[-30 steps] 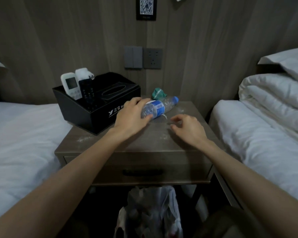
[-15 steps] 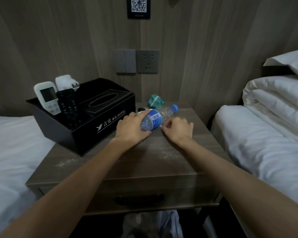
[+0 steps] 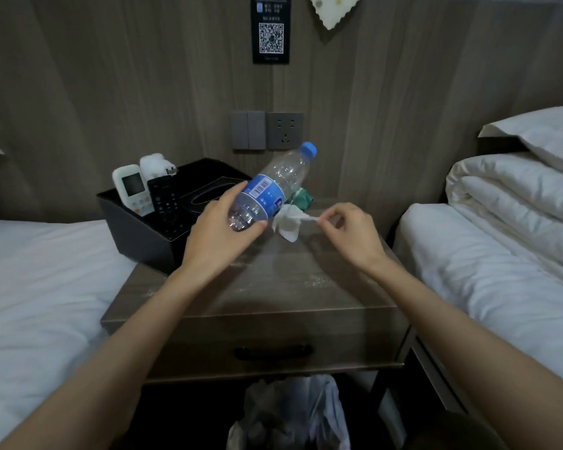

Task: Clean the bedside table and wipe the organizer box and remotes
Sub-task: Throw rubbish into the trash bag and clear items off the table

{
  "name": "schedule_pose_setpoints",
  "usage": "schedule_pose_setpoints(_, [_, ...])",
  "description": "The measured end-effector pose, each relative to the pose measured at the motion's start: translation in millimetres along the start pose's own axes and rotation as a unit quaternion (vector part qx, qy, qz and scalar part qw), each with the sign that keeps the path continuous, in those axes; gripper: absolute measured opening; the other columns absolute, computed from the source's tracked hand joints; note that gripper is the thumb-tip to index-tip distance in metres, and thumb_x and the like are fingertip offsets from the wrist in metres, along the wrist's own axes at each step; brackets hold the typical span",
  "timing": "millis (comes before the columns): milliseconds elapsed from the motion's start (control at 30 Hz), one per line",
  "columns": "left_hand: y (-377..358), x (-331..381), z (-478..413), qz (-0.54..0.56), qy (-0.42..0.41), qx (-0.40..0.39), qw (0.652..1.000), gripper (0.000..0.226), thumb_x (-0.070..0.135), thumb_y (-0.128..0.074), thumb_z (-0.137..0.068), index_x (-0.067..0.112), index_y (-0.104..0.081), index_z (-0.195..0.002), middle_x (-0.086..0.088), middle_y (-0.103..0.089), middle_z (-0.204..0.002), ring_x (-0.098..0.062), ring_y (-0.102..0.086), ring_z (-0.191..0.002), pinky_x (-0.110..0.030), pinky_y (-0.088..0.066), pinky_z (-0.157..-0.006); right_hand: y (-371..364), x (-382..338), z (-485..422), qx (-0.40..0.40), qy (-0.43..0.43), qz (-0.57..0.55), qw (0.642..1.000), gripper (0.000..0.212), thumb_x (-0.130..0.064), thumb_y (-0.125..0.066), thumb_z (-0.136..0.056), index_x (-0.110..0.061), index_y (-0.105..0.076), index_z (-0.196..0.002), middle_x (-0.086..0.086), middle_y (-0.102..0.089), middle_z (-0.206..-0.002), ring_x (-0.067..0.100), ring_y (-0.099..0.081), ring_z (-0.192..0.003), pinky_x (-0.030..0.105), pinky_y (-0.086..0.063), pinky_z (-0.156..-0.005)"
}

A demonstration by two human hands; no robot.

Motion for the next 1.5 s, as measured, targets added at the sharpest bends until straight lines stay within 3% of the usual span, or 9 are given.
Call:
schedule_pose_setpoints(167, [20.9, 10.9, 51.3, 0.057, 0.002, 0.007, 0.998, 0.073, 0.049, -0.073, -0.074, 0.046, -0.038, -0.138, 0.012, -0.058, -0.123, -0.003, -0.06, -0.105, -0.038, -0.051, -0.096, 41.2, -34.0, 43.4, 0.003, 0.014, -0.136, 0.991, 0.009, -0.019, -0.061, -0.093, -0.01, -0.062, -0.091, -0.006, -0.066, -0.113, 0.005, -0.062, -0.089, 0.015, -0.05, -0.077])
schedule_pose_setpoints(367, [35.8, 26.2, 109.2, 0.164, 0.029, 0.013, 0.986, 0.071, 0.03, -0.078, -0.077, 0.037, -0.044, -0.139, 0.015, -0.062, -0.119, 0.002, -0.062, -0.103, -0.025, -0.05, -0.094, 62.4, -58.4, 93.6, -0.048, -0.008, -0.301, 0.952, 0.012, -0.012, -0.051, -0.099, -0.014, -0.05, -0.086, 0.025, -0.07, -0.093, 0.011, -0.068, -0.098, 0.034, -0.049, -0.08])
schedule_pose_setpoints(500, [42.3, 31.3, 149.5, 0.238, 0.038, -0.014, 0.97, 0.066, 0.014, -0.073, -0.081, 0.025, -0.045, -0.14, 0.014, -0.06, -0.124, 0.007, -0.061, -0.103, -0.009, -0.047, -0.082, 68.5, -68.7, 128.6, -0.077, -0.026, -0.365, 0.928, 0.014, -0.007, -0.048, -0.099, -0.013, -0.047, -0.087, 0.009, -0.069, -0.075, 0.019, -0.067, -0.073, 0.029, -0.054, -0.068])
schedule_pose_setpoints(700, [39.1, 14.9, 205.1, 0.266, 0.078, -0.075, 0.958, 0.066, 0.011, -0.071, -0.083, 0.035, -0.042, -0.136, 0.027, -0.062, -0.116, 0.005, -0.062, -0.106, -0.011, -0.048, -0.082, 44.6, -53.2, 172.8, -0.178, -0.102, -0.339, 0.918, 0.015, -0.007, -0.052, -0.097, -0.012, -0.049, -0.084, 0.0, -0.064, -0.059, 0.017, -0.063, -0.059, 0.032, -0.057, -0.066])
schedule_pose_setpoints(867, [21.6, -1.7, 238.9, 0.274, 0.121, -0.126, 0.946, 0.063, 0.01, -0.067, -0.084, 0.028, -0.04, -0.137, 0.018, -0.066, -0.109, 0.005, -0.064, -0.098, -0.01, -0.048, -0.076, 7.9, -21.2, 205.2, -0.258, -0.171, -0.277, 0.909, 0.014, -0.008, -0.055, -0.096, -0.01, -0.05, -0.082, 0.011, -0.061, -0.067, 0.02, -0.061, -0.063, 0.038, -0.057, -0.074])
schedule_pose_setpoints(1000, [-0.1, -22.0, 256.9, 0.271, 0.161, -0.159, 0.936, 0.063, 0.009, -0.069, -0.084, 0.032, -0.04, -0.135, 0.014, -0.061, -0.119, 0.002, -0.063, -0.101, -0.014, -0.051, -0.078, -26.1, -1.8, 224.3, -0.327, -0.238, -0.258, 0.877, 0.016, -0.005, -0.05, -0.098, -0.009, -0.047, -0.082, 0.011, -0.058, -0.069, 0.007, -0.063, -0.053, 0.021, -0.056, -0.059])
schedule_pose_setpoints(1133, [-20.6, -37.1, 263.4, 0.275, 0.199, -0.173, 0.925, 0.061, 0.009, -0.069, -0.085, 0.036, -0.038, -0.13, 0.02, -0.06, -0.114, 0.0, -0.062, -0.1, -0.013, -0.051, -0.077, -50.7, 17.6, 238.2, -0.417, -0.259, -0.212, 0.845, 0.016, -0.008, -0.05, -0.098, -0.015, -0.054, -0.085, 0.009, -0.062, -0.088, 0.015, -0.062, -0.071, 0.024, -0.054, -0.07])
schedule_pose_setpoints(1300, [-39.0, -59.2, 265.6, 0.256, 0.22, -0.186, 0.923, 0.066, 0.013, -0.073, -0.082, 0.034, -0.039, -0.134, 0.02, -0.058, -0.119, 0.0, -0.058, -0.11, -0.02, -0.05, -0.089, -31.5, 15.9, 227.8, -0.328, -0.228, -0.215, 0.891, 0.021, -0.012, -0.047, -0.1, -0.011, -0.061, -0.116, 0.002, -0.063, -0.106, 0.002, -0.057, -0.08, 0.005, -0.044, -0.063])
schedule_pose_setpoints(1500, [-61.9, -70.5, 260.4, 0.263, 0.226, -0.224, 0.911, 0.069, 0.011, -0.076, -0.08, 0.034, -0.038, -0.132, 0.012, -0.055, -0.128, -0.003, -0.055, -0.116, -0.019, -0.048, -0.086, 12.3, 7.9, 212.8, -0.253, -0.225, -0.422, 0.841, 0.053, -0.017, -0.062, -0.087, -0.026, -0.044, -0.136, -0.006, -0.06, -0.131, 0.015, -0.063, -0.112, 0.034, -0.051, -0.093])
Point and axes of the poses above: each hand's wrist, its own z-axis away from the middle knuckle, its own y-axis out of the back of the hand, x = y × z, the point moved 1 cm from there along -z, towards the middle knuckle
